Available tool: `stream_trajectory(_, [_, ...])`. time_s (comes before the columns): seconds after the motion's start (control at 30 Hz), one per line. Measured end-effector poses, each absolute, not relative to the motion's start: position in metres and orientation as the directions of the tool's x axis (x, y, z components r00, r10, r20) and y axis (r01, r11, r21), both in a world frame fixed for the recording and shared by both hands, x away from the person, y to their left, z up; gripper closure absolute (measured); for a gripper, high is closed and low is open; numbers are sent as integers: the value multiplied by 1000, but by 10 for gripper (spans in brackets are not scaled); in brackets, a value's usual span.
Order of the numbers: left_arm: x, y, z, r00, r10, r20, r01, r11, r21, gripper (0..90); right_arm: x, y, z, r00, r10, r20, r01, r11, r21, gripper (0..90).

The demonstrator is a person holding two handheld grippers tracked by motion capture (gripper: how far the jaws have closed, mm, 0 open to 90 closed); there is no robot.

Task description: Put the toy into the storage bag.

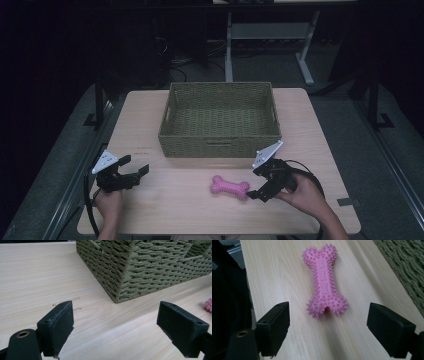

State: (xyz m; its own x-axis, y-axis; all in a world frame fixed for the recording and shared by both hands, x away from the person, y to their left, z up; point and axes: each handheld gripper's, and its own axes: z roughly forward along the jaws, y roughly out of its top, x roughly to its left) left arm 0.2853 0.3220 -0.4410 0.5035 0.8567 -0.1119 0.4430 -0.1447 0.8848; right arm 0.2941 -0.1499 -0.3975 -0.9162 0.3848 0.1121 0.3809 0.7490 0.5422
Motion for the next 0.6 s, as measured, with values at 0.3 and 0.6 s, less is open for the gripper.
stream_trajectory(0.3, [285, 323, -441, 502, 858, -110, 441, -144, 886, 136, 301, -128, -394, -934, 339, 116, 347, 773, 532, 172])
stream_trajectory(0.6, [285, 324, -441, 498, 860, -113, 445, -141, 884, 136, 306, -108, -399, -948, 296, 120, 315, 806, 501, 175])
